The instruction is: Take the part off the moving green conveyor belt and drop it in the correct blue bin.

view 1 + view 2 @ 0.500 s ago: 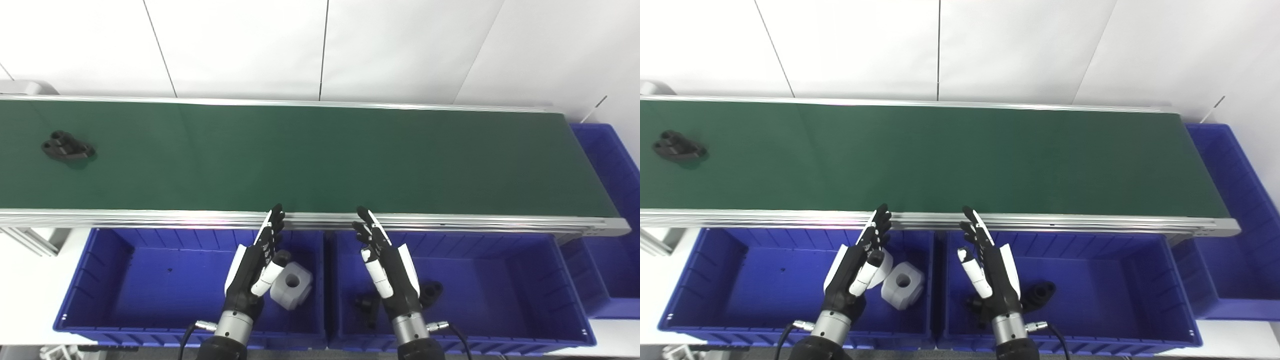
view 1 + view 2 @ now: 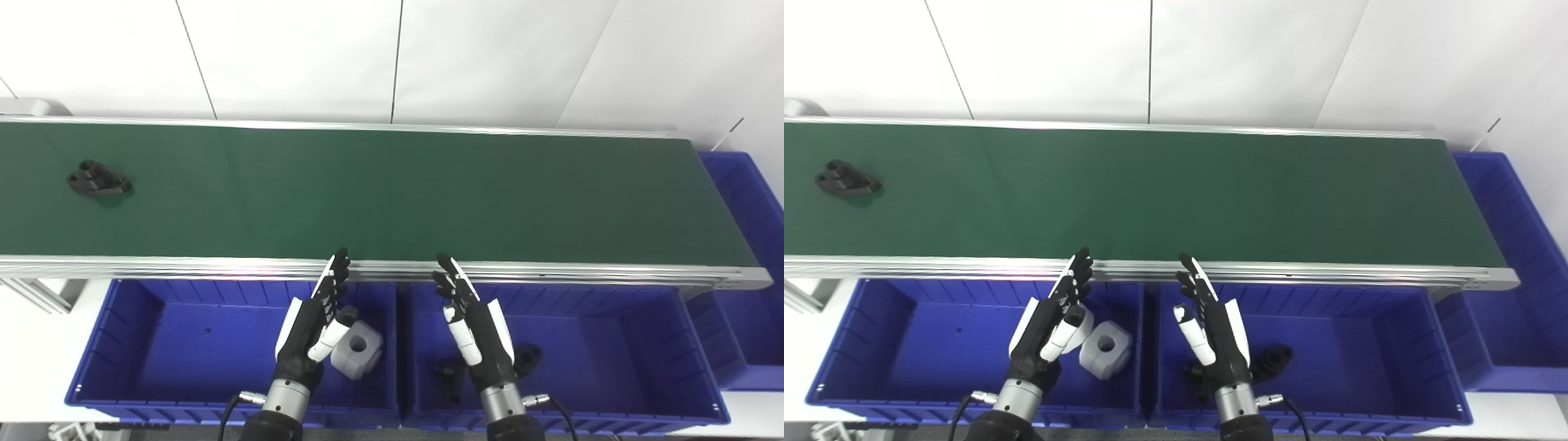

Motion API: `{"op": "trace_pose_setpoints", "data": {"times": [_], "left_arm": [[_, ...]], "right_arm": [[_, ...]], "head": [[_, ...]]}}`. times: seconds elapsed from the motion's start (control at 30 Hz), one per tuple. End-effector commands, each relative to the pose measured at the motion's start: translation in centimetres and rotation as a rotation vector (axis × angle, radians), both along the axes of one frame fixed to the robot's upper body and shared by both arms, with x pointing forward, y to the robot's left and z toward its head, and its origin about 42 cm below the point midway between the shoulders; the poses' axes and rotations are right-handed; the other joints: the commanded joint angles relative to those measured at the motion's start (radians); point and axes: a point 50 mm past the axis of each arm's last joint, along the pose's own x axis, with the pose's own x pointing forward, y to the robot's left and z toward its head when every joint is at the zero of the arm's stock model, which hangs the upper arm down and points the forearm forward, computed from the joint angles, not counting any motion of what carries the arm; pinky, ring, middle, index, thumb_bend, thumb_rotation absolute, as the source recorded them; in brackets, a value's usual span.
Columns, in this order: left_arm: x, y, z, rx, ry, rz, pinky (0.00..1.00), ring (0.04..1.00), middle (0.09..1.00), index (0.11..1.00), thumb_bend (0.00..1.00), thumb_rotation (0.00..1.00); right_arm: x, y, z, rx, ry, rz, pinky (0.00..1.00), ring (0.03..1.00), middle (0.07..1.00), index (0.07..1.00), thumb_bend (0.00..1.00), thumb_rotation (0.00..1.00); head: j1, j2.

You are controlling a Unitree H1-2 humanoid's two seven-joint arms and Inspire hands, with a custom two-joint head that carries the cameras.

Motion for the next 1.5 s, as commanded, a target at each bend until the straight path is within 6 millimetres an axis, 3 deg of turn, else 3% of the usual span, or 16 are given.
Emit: {"op": "trace_pose_setpoints", "data": {"times": [0.0, 1.23, 1.33, 1.47], "left_arm": [[0.3, -0.6, 1.1, -0.021, -0.051, -0.012, 0.99, 1.0, 0.992, 0.976, 0.87, 0.84], [0.3, -0.6, 0.8, -0.022, -0.054, -0.019, 1.0, 1.0, 0.991, 0.975, 0.89, 0.85], [0.2, -0.6, 0.7, -0.014, -0.059, -0.018, 0.99, 1.0, 0.99, 0.975, 0.88, 0.85], [0.0, -0.8, 0.2, -0.008, -0.06, -0.02, 0.99, 0.997, 0.99, 0.974, 0.87, 0.86]], "right_arm": [[0.3, 0.4, 0.8, 0.016, -0.042, 0.011, 0.89, 0.907, 0.96, 0.938, 0.85, 1.0], [0.5, 0.4, 0.6, 0.013, -0.046, 0.015, 0.88, 0.9, 0.959, 0.934, 0.83, 1.0], [0.4, 0.4, 0.5, 0.013, -0.046, 0.017, 0.89, 0.905, 0.961, 0.935, 0.83, 1.0], [0.2, 0.2, -0.2, 0.005, -0.047, 0.018, 0.87, 0.901, 0.956, 0.94, 0.84, 1.0]], "head": [[0.001, 0.0], [0.005, -0.01], [0.01, -0.024], [0.04, -0.074]]}}
